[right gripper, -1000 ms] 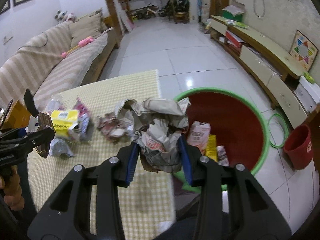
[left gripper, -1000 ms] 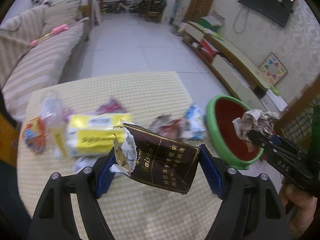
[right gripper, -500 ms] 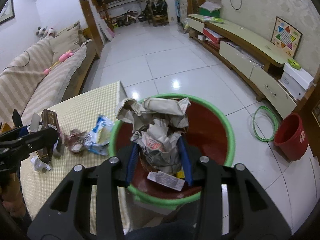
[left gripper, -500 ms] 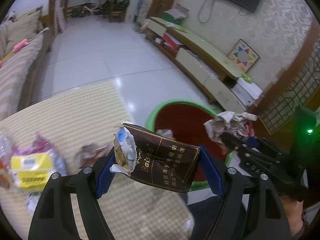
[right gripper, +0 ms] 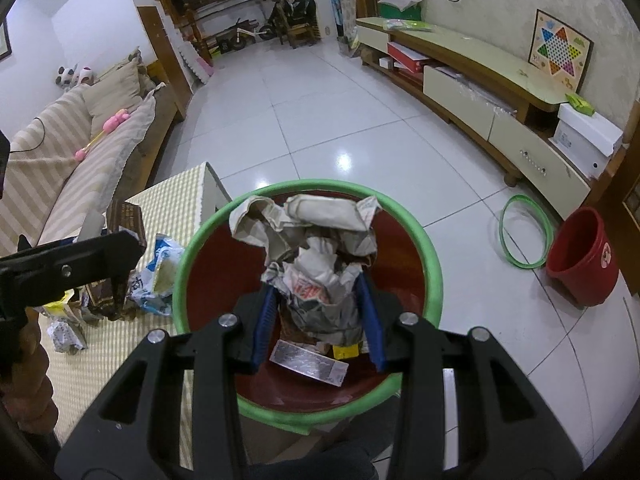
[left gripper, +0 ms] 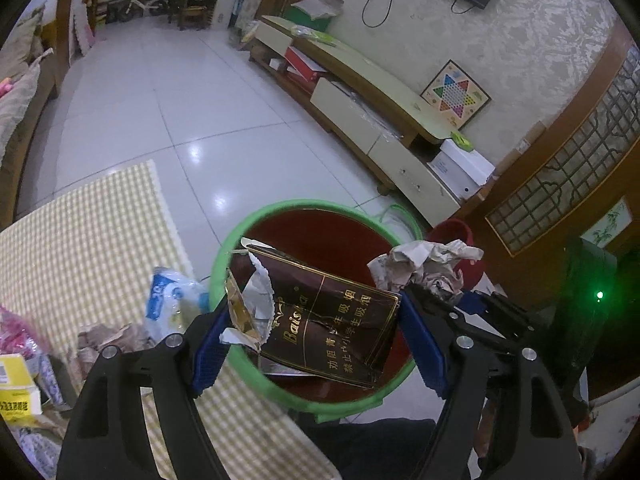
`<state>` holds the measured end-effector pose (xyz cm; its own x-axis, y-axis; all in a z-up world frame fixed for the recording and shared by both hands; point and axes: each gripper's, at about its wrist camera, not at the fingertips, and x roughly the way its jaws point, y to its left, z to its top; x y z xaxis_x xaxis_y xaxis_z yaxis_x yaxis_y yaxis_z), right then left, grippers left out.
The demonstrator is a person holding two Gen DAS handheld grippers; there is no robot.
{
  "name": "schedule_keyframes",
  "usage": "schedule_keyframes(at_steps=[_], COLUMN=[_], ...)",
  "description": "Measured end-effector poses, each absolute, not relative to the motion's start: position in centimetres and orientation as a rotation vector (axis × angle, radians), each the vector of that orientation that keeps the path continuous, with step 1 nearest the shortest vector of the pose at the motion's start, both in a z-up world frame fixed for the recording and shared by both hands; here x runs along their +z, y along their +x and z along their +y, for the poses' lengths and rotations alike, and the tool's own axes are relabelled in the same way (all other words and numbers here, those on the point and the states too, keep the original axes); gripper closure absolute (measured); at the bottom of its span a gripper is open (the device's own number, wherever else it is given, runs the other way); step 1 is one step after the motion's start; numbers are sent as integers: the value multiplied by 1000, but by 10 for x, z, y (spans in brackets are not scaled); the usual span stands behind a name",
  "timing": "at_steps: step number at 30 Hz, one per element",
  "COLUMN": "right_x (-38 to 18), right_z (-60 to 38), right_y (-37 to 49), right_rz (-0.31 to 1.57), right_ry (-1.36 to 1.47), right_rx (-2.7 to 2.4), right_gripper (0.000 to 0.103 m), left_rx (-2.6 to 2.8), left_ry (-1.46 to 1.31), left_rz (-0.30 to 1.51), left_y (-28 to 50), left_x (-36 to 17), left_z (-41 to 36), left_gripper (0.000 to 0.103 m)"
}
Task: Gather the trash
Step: 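Carry the brown wrapper and crumpled paper over the bin while opening both tools to drop them, then move both open tools back over the table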
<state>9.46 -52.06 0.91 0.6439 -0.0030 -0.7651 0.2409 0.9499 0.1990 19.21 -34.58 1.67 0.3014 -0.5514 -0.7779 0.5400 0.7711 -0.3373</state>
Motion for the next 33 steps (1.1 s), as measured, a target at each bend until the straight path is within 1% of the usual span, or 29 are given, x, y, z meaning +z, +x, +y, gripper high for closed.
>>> schedule_keyframes(at_steps=[7, 10, 11, 12, 13, 14, 15, 16, 17, 18, 19, 21, 24, 33], right_x=[6, 5, 5, 5, 5, 5, 5, 5, 5, 5, 6, 8, 12, 29], right_z=[-524, -523, -523, -523, -524, -523, -522, -522, -522, -521, -520, -519, -514, -480], right_y=[97, 97, 97, 96, 95, 95, 94, 94, 93, 93, 93, 92, 90, 87], right_rz=[864, 868, 870, 868, 864, 862, 861, 862, 862, 860, 860, 855, 848, 837], right_ry=[305, 309, 310, 309, 309, 310, 311, 311, 310, 309, 310, 306, 304, 273], right_rx=[-143, -137, -136, -148, -156, -155, -153, -156, -160, -162, -161, -164, -165, -119], right_gripper=[65, 63, 57, 44, 38, 31, 28, 26, 19, 17, 17, 12, 8, 8], left_rx=[-744, -763, -767, -765, -762, -760, -756, -753, -751, -747, -741, -727, -703, -639], left_ry=[-27, -33, -36, -44, -52, -65, -82, -92, -100, -105, -106, -107, -116, -116], left_rz=[1055, 1051, 1050, 1050, 1051, 1049, 1045, 1045, 1049, 1053, 1054, 1061, 1050, 994], left_y=[200, 201, 201, 202, 203, 204, 204, 205, 205, 206, 206, 207, 205, 188], left_x=[8, 9, 9, 9, 9, 10, 11, 11, 10, 10, 10, 11, 15, 40], left_z=[-360, -366, -367, -368, -369, -367, -363, -361, -359, -356, -353, -346, -333, -281], left_gripper=[28, 27, 25, 21, 18, 12, 8, 8, 8, 8, 8, 8, 8, 8])
